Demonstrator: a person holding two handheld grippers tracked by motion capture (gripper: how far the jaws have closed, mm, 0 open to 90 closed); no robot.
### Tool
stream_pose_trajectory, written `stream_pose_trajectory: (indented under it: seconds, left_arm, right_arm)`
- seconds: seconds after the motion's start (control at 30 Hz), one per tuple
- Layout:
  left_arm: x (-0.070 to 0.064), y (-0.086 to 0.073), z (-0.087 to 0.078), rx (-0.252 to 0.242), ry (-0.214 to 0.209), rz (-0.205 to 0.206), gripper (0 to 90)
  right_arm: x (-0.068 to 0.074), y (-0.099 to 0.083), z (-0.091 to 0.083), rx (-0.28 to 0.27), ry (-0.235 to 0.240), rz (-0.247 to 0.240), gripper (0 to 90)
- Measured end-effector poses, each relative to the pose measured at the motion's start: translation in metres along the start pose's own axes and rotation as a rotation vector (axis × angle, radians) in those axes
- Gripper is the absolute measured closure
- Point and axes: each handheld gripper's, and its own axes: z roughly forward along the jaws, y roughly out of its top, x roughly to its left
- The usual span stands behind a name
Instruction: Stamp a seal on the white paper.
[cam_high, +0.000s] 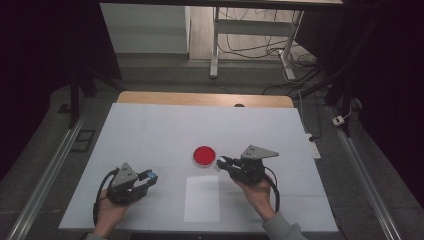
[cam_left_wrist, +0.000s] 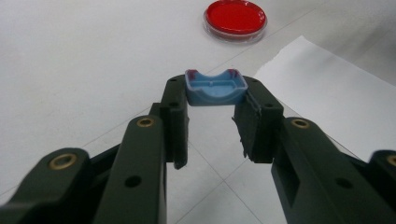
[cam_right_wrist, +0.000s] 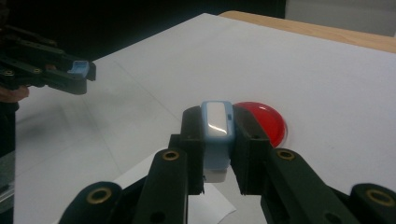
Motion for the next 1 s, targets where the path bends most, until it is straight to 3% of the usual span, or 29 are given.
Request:
stream_pose_trajectory:
  seconds: [0.53,1.0]
  left_arm:
    - [0.0,0.0,0.0,0.0,0.0,-0.001,65.1]
    - [0.0,0.0,0.0,0.0,0.001,0.0,65.0]
  right_arm:
    - [0.012,-0.003,0.001,0.015,0.014,-0.066,75.4]
    - [0.021,-0.005,0.003,0.031,0.054,-0.083,75.4]
